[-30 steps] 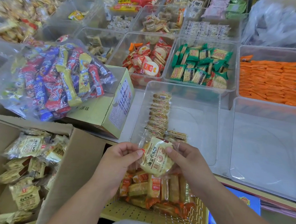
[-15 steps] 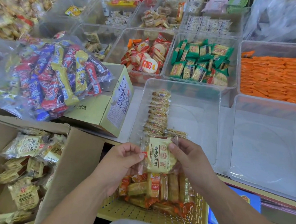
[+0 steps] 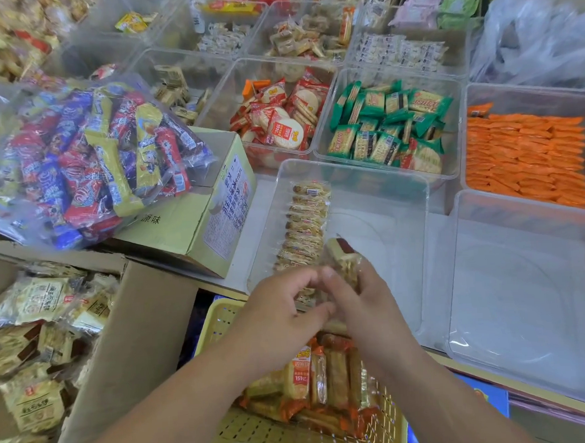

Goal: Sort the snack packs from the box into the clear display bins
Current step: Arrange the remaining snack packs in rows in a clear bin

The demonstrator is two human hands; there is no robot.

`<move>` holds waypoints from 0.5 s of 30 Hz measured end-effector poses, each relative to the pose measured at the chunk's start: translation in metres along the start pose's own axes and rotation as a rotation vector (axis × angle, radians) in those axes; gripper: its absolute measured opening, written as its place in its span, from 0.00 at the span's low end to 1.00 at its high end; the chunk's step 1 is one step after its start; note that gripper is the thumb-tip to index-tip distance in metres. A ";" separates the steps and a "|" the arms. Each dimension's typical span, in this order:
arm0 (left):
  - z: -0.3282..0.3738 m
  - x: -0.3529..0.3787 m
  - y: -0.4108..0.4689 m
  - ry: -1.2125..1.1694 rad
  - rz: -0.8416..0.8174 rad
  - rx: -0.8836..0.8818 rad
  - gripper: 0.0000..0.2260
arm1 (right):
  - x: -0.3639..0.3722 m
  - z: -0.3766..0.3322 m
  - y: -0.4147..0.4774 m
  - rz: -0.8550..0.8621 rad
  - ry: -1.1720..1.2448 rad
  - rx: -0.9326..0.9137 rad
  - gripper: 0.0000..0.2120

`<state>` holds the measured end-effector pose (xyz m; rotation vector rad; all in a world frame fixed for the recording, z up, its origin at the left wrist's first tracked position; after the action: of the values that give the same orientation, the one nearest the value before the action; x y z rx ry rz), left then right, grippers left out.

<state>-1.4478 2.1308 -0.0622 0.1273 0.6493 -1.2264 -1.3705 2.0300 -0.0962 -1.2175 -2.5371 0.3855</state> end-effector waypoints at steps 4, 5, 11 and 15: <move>-0.032 -0.017 0.008 0.313 0.102 -0.065 0.24 | -0.039 -0.008 0.037 0.146 -0.090 -0.049 0.06; -0.045 -0.023 0.010 0.404 0.118 -0.120 0.30 | -0.051 -0.012 0.049 0.174 -0.223 -0.076 0.04; -0.097 -0.020 0.017 0.674 -0.046 -0.388 0.51 | -0.082 0.007 0.130 0.096 -1.020 -0.076 0.13; -0.101 -0.018 0.016 0.707 -0.055 -0.396 0.53 | -0.057 0.048 0.154 -0.182 -1.232 0.025 0.16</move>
<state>-1.4762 2.1948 -0.1390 0.2137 1.5052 -1.0714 -1.2461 2.0729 -0.2049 -0.7978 -3.5235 1.4761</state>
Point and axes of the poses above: each hand's wrist, its own y-axis towards the middle knuckle, its own x-axis out of the palm, z = x × y, the point moved 9 cm from there along y, towards the middle knuckle, and after that the axes turned 5 degrees about y, right-handed, at the moved point
